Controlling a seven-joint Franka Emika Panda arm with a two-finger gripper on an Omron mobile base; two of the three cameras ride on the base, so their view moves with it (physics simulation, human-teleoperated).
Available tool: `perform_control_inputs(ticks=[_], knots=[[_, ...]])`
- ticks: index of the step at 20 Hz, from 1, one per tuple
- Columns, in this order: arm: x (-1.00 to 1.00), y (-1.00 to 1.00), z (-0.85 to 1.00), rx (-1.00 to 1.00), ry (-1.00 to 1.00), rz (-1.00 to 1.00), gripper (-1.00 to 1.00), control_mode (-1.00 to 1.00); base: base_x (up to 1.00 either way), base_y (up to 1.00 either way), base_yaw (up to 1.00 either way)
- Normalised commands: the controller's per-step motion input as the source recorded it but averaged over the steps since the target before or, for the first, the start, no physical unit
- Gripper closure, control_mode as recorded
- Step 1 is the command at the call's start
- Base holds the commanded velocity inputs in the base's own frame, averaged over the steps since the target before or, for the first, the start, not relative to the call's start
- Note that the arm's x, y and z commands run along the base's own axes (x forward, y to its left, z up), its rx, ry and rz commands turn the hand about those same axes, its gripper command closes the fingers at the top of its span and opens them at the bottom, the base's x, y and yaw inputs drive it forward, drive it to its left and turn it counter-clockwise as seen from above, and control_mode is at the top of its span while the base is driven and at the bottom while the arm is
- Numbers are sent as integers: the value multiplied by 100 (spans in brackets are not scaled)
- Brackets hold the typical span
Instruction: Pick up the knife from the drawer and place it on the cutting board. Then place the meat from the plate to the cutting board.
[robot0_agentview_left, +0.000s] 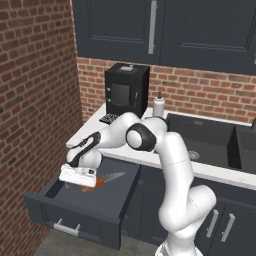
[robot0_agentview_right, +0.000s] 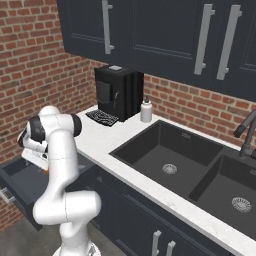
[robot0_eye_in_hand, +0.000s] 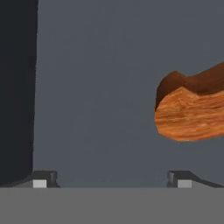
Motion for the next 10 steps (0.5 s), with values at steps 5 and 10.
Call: perform_control_inputs(ticks=[5,10], knots=[[31,-18,11,2,11,-29,-100,-100,0,0,0],[3,-21,0,-13,7,-21,-100,-100,0,0,0]])
